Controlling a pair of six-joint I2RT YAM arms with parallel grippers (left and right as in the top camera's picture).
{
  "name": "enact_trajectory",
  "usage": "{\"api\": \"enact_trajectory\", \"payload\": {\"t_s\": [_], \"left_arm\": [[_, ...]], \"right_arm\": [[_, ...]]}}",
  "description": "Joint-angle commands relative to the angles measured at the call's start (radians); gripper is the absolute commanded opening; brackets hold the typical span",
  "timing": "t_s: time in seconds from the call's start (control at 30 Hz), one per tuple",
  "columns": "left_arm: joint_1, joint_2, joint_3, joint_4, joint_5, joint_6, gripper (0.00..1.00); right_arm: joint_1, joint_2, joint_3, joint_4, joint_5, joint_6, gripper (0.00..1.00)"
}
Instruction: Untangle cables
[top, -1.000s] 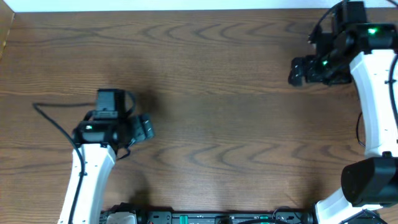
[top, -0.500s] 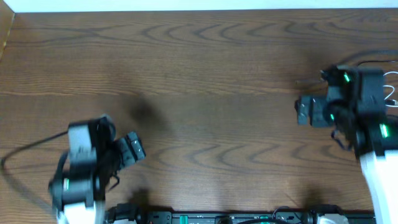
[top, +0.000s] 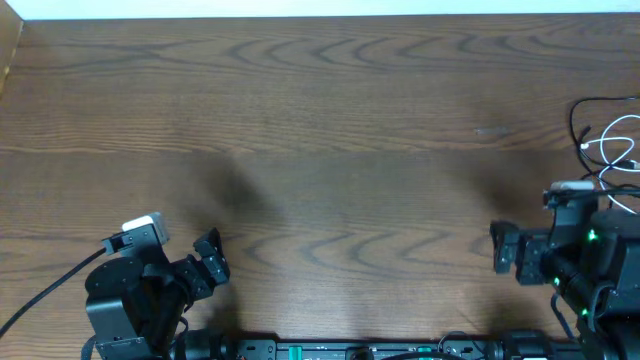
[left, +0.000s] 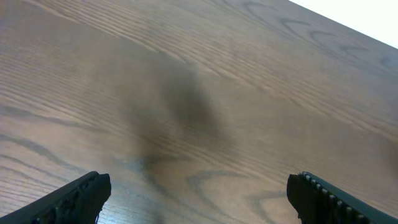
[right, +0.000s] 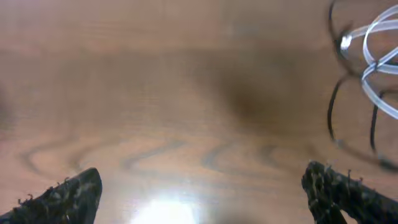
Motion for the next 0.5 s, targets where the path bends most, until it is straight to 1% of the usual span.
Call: {"api": "enact_trajectory", "payload": {"t_s": [0.0, 0.17, 0.33, 0.4, 0.47], "left_arm": [[0.003, -0.002, 0.0, -0.002, 0.013, 0.021, 0.96], [0.003, -0.002, 0.0, -0.002, 0.013, 0.021, 0.96], [0.003, -0.002, 0.0, -0.002, 0.013, 0.021, 0.96], [0.003, -0.002, 0.0, -0.002, 0.013, 0.021, 0.96], [0.003, -0.002, 0.0, -0.002, 0.013, 0.021, 0.96]], "right_arm": [[0.006, -0.001, -0.006, -0.039, 0.008, 0.013, 0.99], [0.006, -0.001, -0.006, -0.082, 0.008, 0.013, 0.99], [0.006, -0.018, -0.007, -0.072, 0.042, -0.002, 0.99], [0.006, -0.04, -0.014, -0.016, 0.042, -0.002, 0.99], [0.006, -0.087, -0.048, 0.118, 0.042, -0.031, 0.99]]}}
